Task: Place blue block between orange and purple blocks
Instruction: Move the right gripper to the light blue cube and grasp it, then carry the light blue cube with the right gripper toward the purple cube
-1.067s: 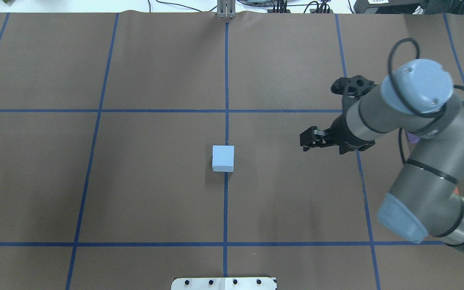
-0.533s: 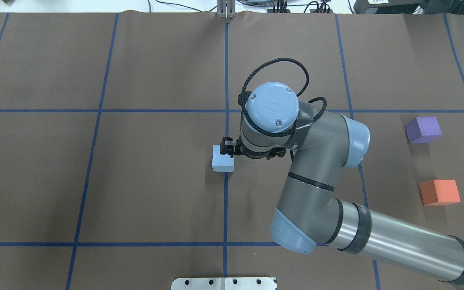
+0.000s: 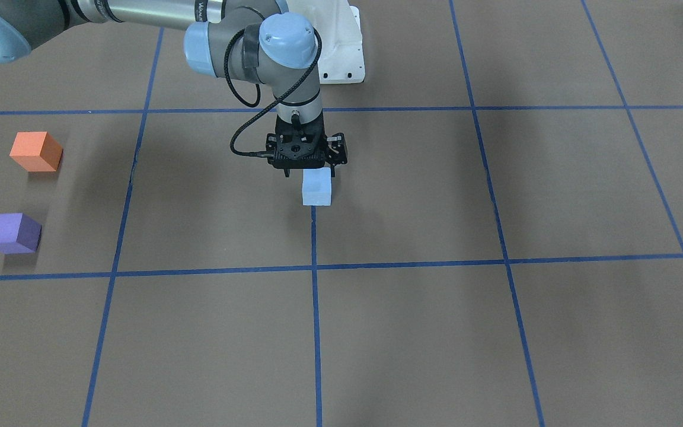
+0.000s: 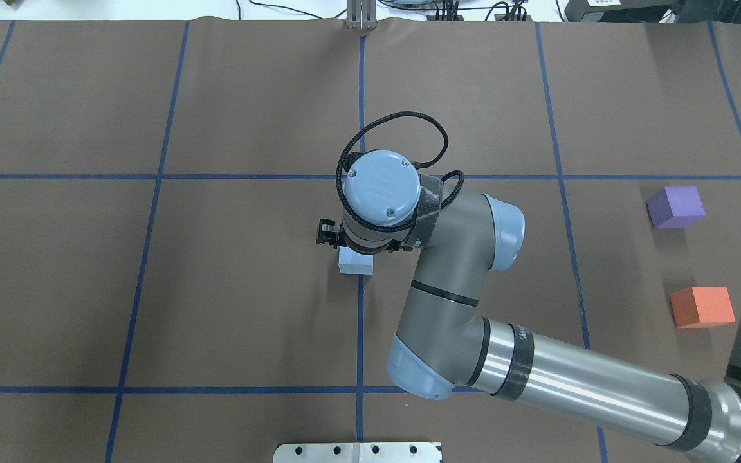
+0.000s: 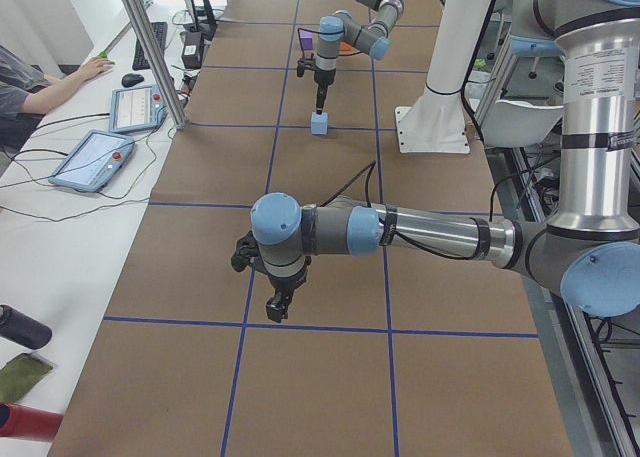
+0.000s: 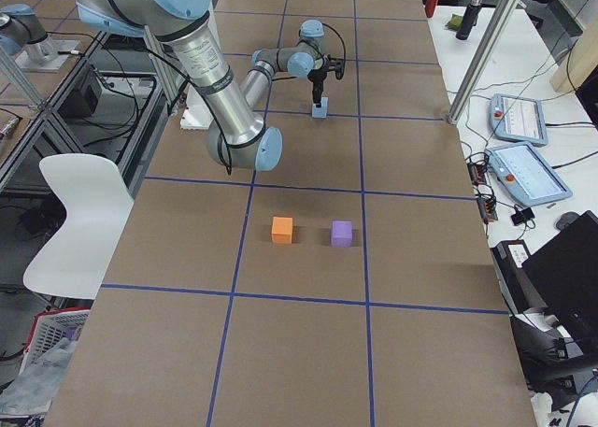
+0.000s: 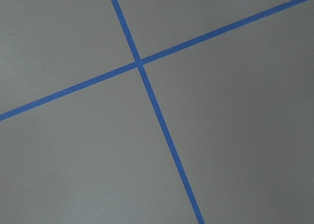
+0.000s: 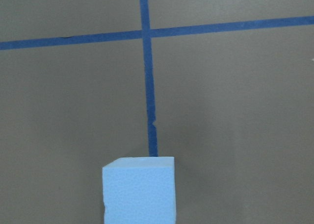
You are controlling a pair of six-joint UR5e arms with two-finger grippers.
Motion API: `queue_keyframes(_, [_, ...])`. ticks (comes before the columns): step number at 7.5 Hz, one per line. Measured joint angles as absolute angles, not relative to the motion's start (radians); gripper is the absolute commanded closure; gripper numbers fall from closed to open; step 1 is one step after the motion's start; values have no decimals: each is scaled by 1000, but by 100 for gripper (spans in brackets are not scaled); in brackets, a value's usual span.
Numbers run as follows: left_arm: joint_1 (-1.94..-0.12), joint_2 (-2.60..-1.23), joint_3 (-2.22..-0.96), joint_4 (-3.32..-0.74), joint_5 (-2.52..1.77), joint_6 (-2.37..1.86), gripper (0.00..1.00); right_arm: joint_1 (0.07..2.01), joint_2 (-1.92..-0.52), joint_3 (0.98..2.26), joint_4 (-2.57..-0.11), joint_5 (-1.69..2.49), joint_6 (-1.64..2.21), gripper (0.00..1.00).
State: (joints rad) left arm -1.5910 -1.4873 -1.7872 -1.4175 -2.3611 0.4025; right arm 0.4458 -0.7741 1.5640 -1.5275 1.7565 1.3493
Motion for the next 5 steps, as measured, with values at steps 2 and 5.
queue_keyframes(2, [-1591, -1483, -1789, -1417, -2362, 401, 0, 423, -766, 1524, -1519, 1725, 1351, 0])
queue_keyframes(5, [-1591, -1482, -1787, -1418, -2362, 400, 0, 402, -764, 1450, -1470, 1690, 1342, 17])
